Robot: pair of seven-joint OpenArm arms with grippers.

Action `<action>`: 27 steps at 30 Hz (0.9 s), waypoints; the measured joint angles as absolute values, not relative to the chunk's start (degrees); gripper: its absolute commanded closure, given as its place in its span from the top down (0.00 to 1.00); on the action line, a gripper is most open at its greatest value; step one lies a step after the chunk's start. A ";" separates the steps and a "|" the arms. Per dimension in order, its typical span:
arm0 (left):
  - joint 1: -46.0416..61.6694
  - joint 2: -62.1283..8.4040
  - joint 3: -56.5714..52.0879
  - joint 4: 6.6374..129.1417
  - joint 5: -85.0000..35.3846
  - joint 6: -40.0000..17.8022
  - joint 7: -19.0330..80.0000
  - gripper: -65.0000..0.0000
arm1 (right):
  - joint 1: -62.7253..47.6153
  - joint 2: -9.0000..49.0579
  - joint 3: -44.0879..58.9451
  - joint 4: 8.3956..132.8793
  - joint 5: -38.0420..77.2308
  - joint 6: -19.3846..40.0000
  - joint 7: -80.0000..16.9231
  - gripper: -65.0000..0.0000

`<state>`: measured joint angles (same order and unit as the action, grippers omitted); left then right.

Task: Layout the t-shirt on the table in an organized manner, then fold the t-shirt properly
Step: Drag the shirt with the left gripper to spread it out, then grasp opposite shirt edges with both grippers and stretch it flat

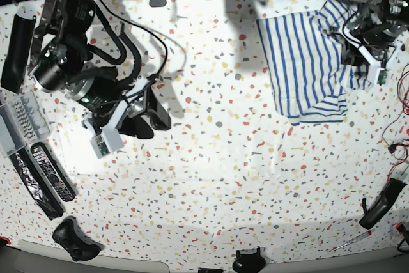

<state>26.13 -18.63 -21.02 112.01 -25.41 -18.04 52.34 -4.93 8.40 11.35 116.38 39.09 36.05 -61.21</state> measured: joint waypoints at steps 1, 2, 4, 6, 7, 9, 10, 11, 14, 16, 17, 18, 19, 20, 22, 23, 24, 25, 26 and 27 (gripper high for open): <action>26.15 -18.79 -21.10 112.01 -24.97 -18.04 52.10 0.43 | -4.91 8.43 11.35 116.38 39.09 36.05 -61.19 0.37; 26.17 -19.07 -21.39 112.01 -24.97 -18.04 52.14 0.45 | -4.91 8.43 11.35 116.38 39.09 36.05 -61.19 0.37; 26.17 -19.75 -22.57 112.01 -25.04 -18.24 52.14 0.46 | -4.95 8.43 11.35 116.38 39.07 36.05 -61.21 0.37; 26.15 -20.03 -24.16 112.01 -25.15 -18.20 51.88 0.46 | -4.93 8.43 11.38 116.38 39.07 36.05 -61.21 0.37; 26.15 -20.10 -24.45 112.01 -24.93 -18.00 51.86 0.45 | -4.93 8.40 11.35 116.38 39.09 36.05 -61.21 0.37; 26.24 -20.16 -24.38 111.28 -25.41 -18.02 51.13 0.45 | -4.93 8.40 11.35 116.38 39.11 36.05 -61.19 0.37; 26.30 -20.18 -24.01 110.08 -26.81 -18.04 49.63 0.45 | -4.93 8.40 11.35 116.38 39.09 36.05 -61.21 0.37; 26.26 -20.14 -23.55 108.38 -27.40 -18.09 48.53 0.45 | -4.93 8.43 11.38 116.38 39.09 36.05 -61.21 0.37; 25.67 -20.01 -21.26 101.10 -27.11 -18.65 43.94 0.45 | -4.93 8.43 11.38 116.38 39.07 36.05 -61.28 0.37; 23.86 -20.03 -19.51 96.73 -27.46 -22.26 43.07 0.45 | -4.91 8.40 11.35 116.38 39.11 36.03 -61.25 0.37; 22.37 -20.21 -18.59 95.02 -27.38 -22.96 42.00 0.45 | -4.91 8.40 11.35 116.38 39.11 36.03 -61.23 0.37; 20.58 -20.49 -17.37 93.56 -27.40 -23.40 41.67 0.45 | -4.91 8.43 11.35 116.38 39.16 36.03 -61.23 0.37; 18.70 -20.49 -16.12 92.40 -27.07 -23.92 41.45 0.45 | -4.91 8.45 11.38 116.38 39.09 36.03 -61.25 0.37; 16.97 -20.49 -14.59 91.37 -27.07 -24.51 40.69 0.45 | -4.93 8.45 11.38 116.38 39.07 36.05 -61.28 0.37; 14.28 -20.49 -11.09 90.17 -26.92 -27.16 39.09 0.45 | -4.89 8.43 11.35 116.38 39.11 36.01 -61.36 0.37; 13.19 -20.49 -9.19 89.71 -26.68 -28.58 37.89 0.45 | -4.91 8.40 11.35 116.38 39.13 36.03 -61.39 0.37; 12.25 -20.49 -7.14 89.47 -25.89 -29.87 36.23 0.45 | -4.91 8.40 11.31 116.38 39.20 36.03 -61.41 0.37; 11.35 -20.49 -5.02 89.45 -24.91 -30.61 34.96 0.45 | -4.93 8.40 11.31 116.38 39.22 36.03 -61.43 0.37; 10.37 -20.47 -2.90 89.45 -23.94 -30.72 33.85 0.45 | -4.91 8.43 11.35 116.38 39.27 36.05 -61.41 0.37; 9.23 -20.47 -0.84 89.45 -23.20 -30.72 33.78 0.45 | -4.93 8.43 11.38 116.38 39.29 36.05 -61.41 0.37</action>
